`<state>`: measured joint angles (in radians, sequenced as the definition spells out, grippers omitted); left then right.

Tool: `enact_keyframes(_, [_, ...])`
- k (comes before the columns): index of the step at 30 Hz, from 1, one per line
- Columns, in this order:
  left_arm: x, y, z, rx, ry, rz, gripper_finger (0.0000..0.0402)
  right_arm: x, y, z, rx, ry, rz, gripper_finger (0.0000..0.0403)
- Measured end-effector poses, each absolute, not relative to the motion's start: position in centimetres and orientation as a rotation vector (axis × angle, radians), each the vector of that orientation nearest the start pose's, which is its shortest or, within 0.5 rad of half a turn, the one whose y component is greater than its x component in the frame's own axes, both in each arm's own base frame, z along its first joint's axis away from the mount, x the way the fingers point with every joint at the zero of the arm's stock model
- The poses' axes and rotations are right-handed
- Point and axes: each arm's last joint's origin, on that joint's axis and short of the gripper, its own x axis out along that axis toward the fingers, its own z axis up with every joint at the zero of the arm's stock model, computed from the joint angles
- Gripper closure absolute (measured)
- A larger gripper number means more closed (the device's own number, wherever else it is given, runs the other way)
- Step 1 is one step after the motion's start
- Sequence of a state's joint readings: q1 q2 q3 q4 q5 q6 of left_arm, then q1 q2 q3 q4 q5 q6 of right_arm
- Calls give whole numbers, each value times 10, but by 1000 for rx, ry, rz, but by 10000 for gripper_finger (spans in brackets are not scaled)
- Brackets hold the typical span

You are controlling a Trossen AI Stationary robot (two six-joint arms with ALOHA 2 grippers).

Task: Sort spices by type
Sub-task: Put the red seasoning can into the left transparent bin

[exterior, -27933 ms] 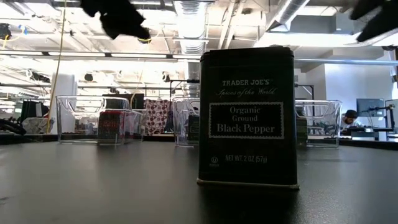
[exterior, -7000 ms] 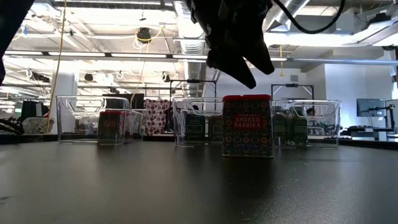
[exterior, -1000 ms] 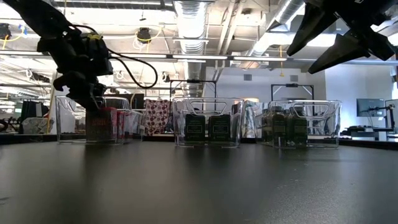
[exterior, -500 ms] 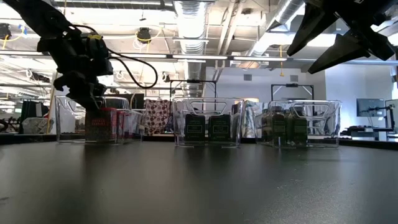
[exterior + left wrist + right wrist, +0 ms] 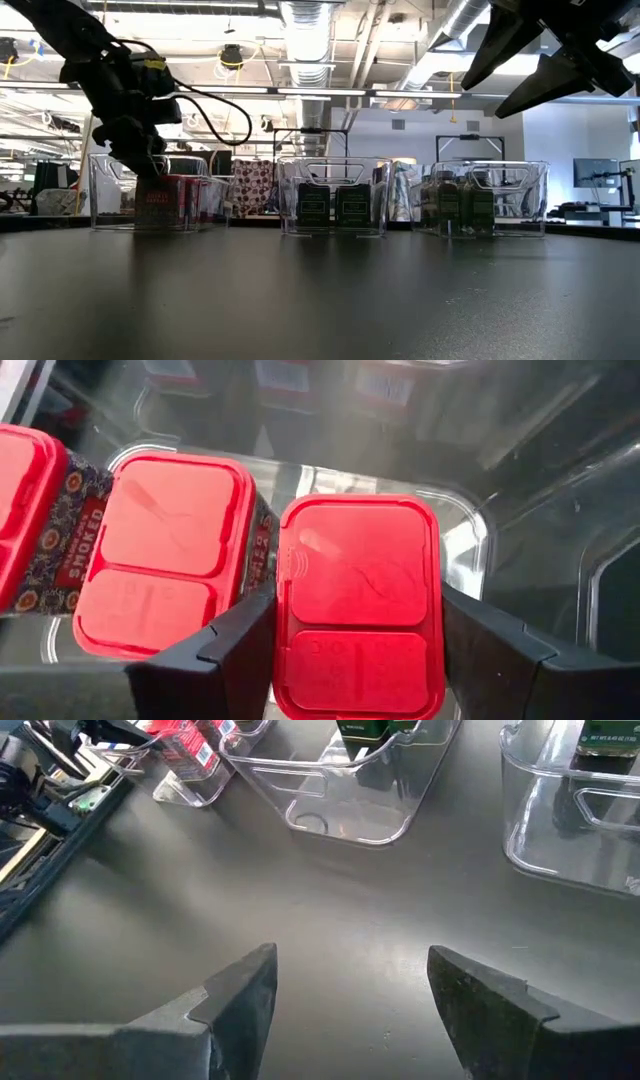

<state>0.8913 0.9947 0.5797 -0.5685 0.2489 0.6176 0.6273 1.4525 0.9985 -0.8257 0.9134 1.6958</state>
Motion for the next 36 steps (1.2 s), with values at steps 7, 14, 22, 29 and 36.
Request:
enact_keyframes(7, [117,133,201,8,966,308,164,224,134,230,676,419,-839,117])
enact_keyframes(14, [117,133,201,11,963,288,164,224,134,230,676,419,-839,117])
enact_keyframes(22, [118,132,201,48,953,243,164,224,134,230,676,419,-839,117])
enact_keyframes(29, [118,132,201,53,947,234,152,224,134,230,677,419,-839,117])
enact_keyframes(36, [118,132,202,60,943,228,123,224,134,231,684,415,-836,117])
